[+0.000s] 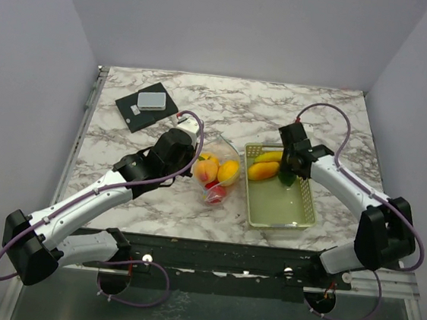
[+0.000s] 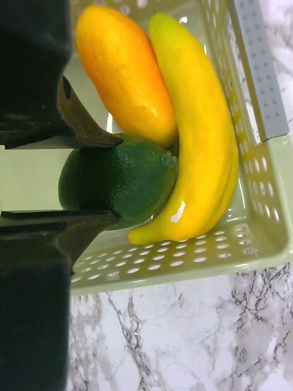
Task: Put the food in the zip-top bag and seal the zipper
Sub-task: Pick up the fake fruit from the bin, then place the fake fruit in the zipper food storage bag, then pick up the fake fruit from the bin.
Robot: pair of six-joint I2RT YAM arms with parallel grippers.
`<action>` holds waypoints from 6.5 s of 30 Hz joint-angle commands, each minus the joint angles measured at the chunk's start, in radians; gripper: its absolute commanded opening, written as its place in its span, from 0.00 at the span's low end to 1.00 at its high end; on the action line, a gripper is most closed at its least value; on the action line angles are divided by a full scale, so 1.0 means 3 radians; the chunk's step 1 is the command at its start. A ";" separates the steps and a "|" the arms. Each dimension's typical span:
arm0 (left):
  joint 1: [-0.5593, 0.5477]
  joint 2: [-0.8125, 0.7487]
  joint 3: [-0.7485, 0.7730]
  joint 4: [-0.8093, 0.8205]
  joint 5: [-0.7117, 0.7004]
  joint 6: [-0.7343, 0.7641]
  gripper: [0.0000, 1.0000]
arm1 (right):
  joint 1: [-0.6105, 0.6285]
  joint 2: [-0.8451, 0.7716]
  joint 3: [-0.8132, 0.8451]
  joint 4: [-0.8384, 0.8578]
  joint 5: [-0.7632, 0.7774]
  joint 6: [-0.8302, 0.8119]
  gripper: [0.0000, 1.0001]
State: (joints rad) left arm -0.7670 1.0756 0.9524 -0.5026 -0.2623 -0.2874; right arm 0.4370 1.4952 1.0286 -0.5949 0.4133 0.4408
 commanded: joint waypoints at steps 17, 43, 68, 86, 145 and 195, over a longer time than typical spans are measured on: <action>0.0015 0.0001 -0.0035 0.0009 -0.0030 0.0011 0.00 | 0.0214 -0.1205 0.0587 -0.0209 -0.1013 0.0082 0.07; 0.0014 0.0007 -0.0038 0.0014 0.0005 0.0009 0.00 | 0.1676 -0.0797 0.1126 0.0293 -0.0882 0.0055 0.08; 0.0013 -0.0034 -0.0035 0.0014 0.0023 0.0014 0.00 | 0.1934 -0.0020 0.1132 -0.0007 -0.0521 -0.0123 0.09; 0.0015 -0.0057 -0.0045 0.0036 0.0051 0.0019 0.00 | 0.2127 -0.0163 0.1153 -0.0246 -0.0524 -0.0141 0.73; 0.0015 -0.0038 -0.0050 0.0036 0.0036 0.0018 0.00 | 0.0810 -0.0713 0.0019 -0.0234 0.0219 0.1258 0.77; 0.0015 -0.0068 -0.0050 0.0034 0.0016 0.0030 0.00 | 0.0323 0.0168 -0.0538 0.0739 -0.0238 0.3455 0.66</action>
State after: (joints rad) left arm -0.7670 1.0714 0.9512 -0.5026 -0.2611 -0.2871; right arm 0.5419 1.5227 0.8841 -0.3992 0.3553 1.4479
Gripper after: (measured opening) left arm 0.005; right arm 0.685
